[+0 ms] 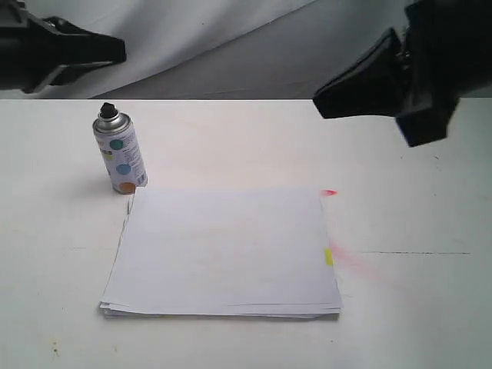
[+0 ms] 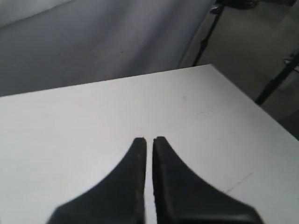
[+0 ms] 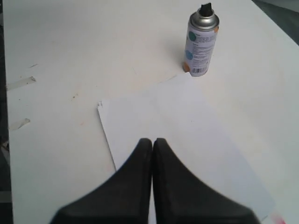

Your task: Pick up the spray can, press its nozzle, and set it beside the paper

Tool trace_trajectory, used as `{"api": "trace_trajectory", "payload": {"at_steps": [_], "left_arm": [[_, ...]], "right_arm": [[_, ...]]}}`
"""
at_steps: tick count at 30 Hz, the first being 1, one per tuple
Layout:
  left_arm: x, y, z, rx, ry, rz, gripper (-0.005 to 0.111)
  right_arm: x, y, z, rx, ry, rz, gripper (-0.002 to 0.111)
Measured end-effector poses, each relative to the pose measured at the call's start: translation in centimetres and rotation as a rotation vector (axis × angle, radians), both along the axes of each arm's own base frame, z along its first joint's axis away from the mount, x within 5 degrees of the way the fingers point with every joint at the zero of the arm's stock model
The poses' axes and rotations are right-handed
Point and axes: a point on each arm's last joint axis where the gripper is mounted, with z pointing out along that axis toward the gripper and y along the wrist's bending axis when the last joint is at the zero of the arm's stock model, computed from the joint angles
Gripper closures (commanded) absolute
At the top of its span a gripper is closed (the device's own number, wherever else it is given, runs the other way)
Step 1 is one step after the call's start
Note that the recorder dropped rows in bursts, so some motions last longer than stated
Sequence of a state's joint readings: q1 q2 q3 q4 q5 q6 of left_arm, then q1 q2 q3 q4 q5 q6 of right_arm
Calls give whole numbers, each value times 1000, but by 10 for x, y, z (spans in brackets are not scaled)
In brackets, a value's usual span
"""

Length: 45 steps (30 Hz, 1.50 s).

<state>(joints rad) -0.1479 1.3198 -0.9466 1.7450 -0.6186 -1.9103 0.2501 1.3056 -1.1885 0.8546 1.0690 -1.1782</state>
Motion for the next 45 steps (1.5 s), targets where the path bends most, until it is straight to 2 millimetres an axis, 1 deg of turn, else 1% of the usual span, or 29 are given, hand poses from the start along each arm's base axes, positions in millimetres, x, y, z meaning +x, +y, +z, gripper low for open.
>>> {"api": "trace_trajectory", "payload": {"at_steps": [2, 3, 4, 6, 7, 11, 12, 13, 14, 16, 18, 20, 22, 25, 28, 31, 33, 38, 41, 45], "left_arm": [[-24, 1, 17, -16, -61, -37, 107], [-45, 3, 28, -25, -111, -50, 107], [-72, 7, 38, -22, -186, -59, 107], [-95, 10, 42, -3, -259, -70, 107], [-109, 12, 43, 9, -300, -77, 107], [-157, 19, 37, 36, -432, -88, 107], [-183, 23, 31, 38, -499, -89, 107], [-195, 24, 29, 36, -533, -87, 107], [-213, 28, 19, 34, -584, -66, 107], [-224, 32, 8, 23, -614, -30, 107], [-227, 36, -3, 6, -612, 14, 107], [-226, 39, -16, -22, -589, 66, 107], [-222, 42, -30, -50, -540, 107, 107], [-217, 43, -47, -74, -478, 138, 107], [-215, 43, -57, -84, -444, 140, 107], [-217, 40, -60, -89, -432, 109, 107], [-218, 39, -60, -94, -431, 89, 107], [-218, 38, -60, -97, -430, 81, 107], [-218, 39, -60, -96, -430, 86, 107], [-218, 39, -61, -83, -434, 84, 107]], "right_arm": [[-17, -4, 14, 9, -21, 2, 108], [-36, -10, 28, 12, -46, -8, 108], [-57, -16, 40, 9, -68, -29, 108], [-74, -23, 48, -5, -89, -45, 108], [-89, -27, 54, -11, -106, -58, 108], [-136, -42, 72, 12, -185, -116, 108], [-162, -50, 80, 47, -235, -145, 108], [-173, -53, 83, 63, -254, -158, 108], [-201, -60, 84, 106, -303, -167, 108], [-222, -64, 77, 139, -331, -163, 108], [-235, -66, 66, 191, -358, -178, 108], [-233, -67, 47, 244, -366, -221, 108], [-220, -65, 21, 267, -350, -263, 108], [-195, -61, -19, 318, -321, -325, 108], [-178, -58, -55, 382, -290, -372, 108], [-169, -58, -82, 415, -278, -414, 108], [-166, -59, -95, 428, -260, -447, 108], [-162, -64, -116, 418, -231, -528, 108], [-159, -67, -124, 433, -207, -590, 108], [-156, -71, -130, 453, -190, -663, 108]]}}
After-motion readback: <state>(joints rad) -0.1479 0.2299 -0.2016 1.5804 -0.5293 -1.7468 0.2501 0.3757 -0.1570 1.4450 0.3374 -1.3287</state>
